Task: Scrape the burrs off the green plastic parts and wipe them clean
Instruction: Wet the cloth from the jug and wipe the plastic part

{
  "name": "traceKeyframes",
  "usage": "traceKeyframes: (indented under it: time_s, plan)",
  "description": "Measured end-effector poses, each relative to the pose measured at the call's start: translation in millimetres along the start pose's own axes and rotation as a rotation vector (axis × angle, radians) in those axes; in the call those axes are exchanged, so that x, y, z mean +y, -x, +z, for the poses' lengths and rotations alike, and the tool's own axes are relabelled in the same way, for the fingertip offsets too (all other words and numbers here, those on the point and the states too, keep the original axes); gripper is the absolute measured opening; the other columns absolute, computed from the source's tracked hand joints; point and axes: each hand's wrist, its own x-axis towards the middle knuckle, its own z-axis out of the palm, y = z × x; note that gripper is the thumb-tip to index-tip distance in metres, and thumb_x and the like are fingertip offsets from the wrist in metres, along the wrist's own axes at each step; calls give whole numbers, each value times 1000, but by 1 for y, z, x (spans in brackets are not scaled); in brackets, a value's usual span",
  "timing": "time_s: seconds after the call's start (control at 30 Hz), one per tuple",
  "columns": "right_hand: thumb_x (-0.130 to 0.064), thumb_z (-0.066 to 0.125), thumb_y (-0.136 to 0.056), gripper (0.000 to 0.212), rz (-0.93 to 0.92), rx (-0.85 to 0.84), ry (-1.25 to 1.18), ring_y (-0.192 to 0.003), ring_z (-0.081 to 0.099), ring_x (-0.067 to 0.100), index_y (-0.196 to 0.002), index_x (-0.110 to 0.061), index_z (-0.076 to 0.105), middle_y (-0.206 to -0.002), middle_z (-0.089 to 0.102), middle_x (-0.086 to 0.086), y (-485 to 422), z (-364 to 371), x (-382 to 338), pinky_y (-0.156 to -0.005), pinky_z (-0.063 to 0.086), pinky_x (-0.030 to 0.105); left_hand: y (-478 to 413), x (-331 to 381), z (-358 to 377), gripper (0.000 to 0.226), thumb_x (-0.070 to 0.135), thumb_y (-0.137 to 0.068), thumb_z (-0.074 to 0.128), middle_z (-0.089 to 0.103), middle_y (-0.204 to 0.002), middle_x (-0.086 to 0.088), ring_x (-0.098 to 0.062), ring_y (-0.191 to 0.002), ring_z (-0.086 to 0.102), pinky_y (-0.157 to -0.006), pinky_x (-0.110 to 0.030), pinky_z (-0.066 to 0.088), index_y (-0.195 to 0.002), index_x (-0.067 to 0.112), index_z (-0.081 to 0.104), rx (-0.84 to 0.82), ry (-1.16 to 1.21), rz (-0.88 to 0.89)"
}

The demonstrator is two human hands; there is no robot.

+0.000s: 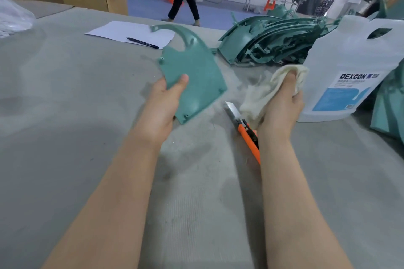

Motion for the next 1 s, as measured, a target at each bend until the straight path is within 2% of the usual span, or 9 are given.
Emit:
traceKeyframes:
  time_s: [0.13,0.2,0.27,0.37,0.43,0.67,0.77,0.87,1.0]
  plan:
    - [-45,31,-101,46,215,-489,-563,-91,67,13,-90,-23,70,-90,70,-2,32,22,-10,-82,54,27,5,-10,12,23,17,-100,48,71,-107,-4,-16,-99,67,-91,-38,52,-117,11,63,41,-209,-3]
    - [-35,40,-95,33,158,-613,-405,-85,64,12,-83,-23,68,-84,68,-3,46,32,-8,-78,52,26,8,-16,18,18,8,-99,46,72,-80,3,-3,-72,66,-70,-26,53,-99,6,64,-48,-205,12]
    - [-22,49,-91,17,-102,-584,61,-89,60,11,-90,-20,66,-89,64,-4,50,31,1,-81,48,27,13,-15,25,24,6,-101,41,68,-67,6,-3,-60,64,-61,-19,51,-88,10,61,-99,-67,-54]
    - [-4,50,-91,33,-497,-467,651,-117,47,20,-121,-11,62,-123,52,5,47,27,18,-101,37,26,11,-14,29,19,13,-100,46,70,-87,0,-15,-85,67,-80,-30,53,-98,17,64,-74,-82,-47]
    - [-4,48,-92,44,-548,-408,804,-133,36,28,-136,-8,52,-145,40,13,42,26,25,-112,27,35,12,-11,31,21,15,-101,45,71,-100,0,-15,-97,66,-87,-30,53,-106,20,65,-41,-47,-41]
    - [-23,35,-101,51,-617,-790,739,-144,29,28,-148,-4,34,-152,37,18,81,44,35,-116,15,27,2,-1,14,37,40,-103,36,72,-77,8,-2,-75,68,-70,-16,54,-92,21,67,-24,284,-121]
    - [-14,38,-102,49,-711,-633,839,-145,26,31,-148,-1,31,-153,33,20,64,50,37,-118,12,29,5,0,17,39,42,-102,35,74,-97,3,-7,-89,70,-75,-20,56,-107,18,66,-12,279,-158]
    - [-16,32,-105,46,-506,-470,889,-147,22,26,-149,-2,30,-156,29,16,37,40,35,-116,11,23,8,-9,29,37,37,-103,34,74,-96,3,-9,-91,70,-80,-23,57,-106,17,65,-40,186,-159]
    - [-5,44,-98,38,-654,-677,786,-133,45,33,-133,6,51,-140,50,22,65,37,39,-111,29,32,1,-8,24,33,35,-103,39,73,-79,7,-4,-77,69,-67,-17,56,-94,18,66,21,210,-144]
